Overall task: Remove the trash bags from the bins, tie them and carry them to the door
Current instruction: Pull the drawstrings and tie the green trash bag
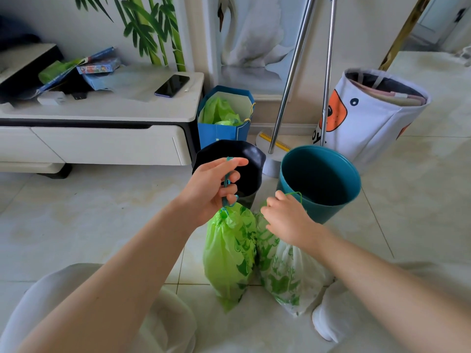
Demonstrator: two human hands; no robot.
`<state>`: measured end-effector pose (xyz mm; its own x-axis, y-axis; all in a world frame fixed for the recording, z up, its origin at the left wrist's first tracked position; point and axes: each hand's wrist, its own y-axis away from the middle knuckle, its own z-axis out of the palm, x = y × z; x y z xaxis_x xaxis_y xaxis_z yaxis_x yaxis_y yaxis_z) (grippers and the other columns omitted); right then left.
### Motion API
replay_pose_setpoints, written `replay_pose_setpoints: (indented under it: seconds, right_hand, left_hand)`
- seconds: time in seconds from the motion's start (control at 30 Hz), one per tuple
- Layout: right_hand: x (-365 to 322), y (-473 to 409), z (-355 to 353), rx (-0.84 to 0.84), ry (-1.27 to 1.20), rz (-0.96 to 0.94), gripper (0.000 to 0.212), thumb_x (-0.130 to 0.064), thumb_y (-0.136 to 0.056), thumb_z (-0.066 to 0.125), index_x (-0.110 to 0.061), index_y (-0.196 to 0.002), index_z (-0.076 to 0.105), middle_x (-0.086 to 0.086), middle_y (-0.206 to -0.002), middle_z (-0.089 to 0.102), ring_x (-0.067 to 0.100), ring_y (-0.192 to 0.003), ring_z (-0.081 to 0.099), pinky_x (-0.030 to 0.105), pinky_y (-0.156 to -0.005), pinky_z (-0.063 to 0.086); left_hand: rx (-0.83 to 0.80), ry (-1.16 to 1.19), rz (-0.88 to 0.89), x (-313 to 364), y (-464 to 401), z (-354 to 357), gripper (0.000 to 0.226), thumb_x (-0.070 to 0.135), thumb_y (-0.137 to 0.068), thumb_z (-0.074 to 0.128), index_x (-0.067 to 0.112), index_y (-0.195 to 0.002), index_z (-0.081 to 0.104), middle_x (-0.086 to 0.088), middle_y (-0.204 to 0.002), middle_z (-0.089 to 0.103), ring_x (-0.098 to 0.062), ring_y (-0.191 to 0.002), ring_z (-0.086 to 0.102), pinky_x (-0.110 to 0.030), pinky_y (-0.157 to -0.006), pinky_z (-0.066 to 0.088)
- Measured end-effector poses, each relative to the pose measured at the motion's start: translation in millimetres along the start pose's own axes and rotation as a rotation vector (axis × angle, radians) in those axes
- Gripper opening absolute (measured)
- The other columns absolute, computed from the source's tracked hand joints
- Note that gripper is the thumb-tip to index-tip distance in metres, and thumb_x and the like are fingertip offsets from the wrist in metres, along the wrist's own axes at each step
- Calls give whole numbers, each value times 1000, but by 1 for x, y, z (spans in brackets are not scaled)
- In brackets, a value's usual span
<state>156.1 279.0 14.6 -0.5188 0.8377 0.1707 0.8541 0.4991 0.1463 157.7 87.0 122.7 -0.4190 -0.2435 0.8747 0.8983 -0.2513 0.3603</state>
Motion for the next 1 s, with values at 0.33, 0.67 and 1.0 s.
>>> replay_pose_setpoints:
  seconds: [0.33, 0.67, 1.0]
  right_hand:
    - [1, 4, 7, 7, -49, 94, 9, -7, -78, 59, -15, -74, 59, 1, -76, 57, 26, -87, 50, 34, -67, 31]
    - [24, 48, -84, 1, -1098, 364, 31, -29, -80, 64, 1, -88, 63, 14, -78, 68, 18, -69, 60, 36, -72, 50]
    - [60, 125, -141, 266, -1536, 542, 24, -11, -86, 60, -7, -62, 58, 8, -67, 57, 23, -72, 59, 38, -85, 56]
  left_hand:
    - [-28, -44, 4, 1, 1, -8, 28, 24, -98, 51, 6, -116, 62, 4, -63, 43, -7, -43, 27, -19, -41, 34]
    - [53, -346, 71, -5, 12, -3, 23, 24, -96, 53, 7, -103, 67, 2, -62, 47, -13, -45, 29, -24, -45, 39]
    - [-3, -494, 145, 4, 31, 51, 24, 18, -98, 50, 4, -83, 61, 2, -53, 47, -11, -36, 35, -22, -42, 41]
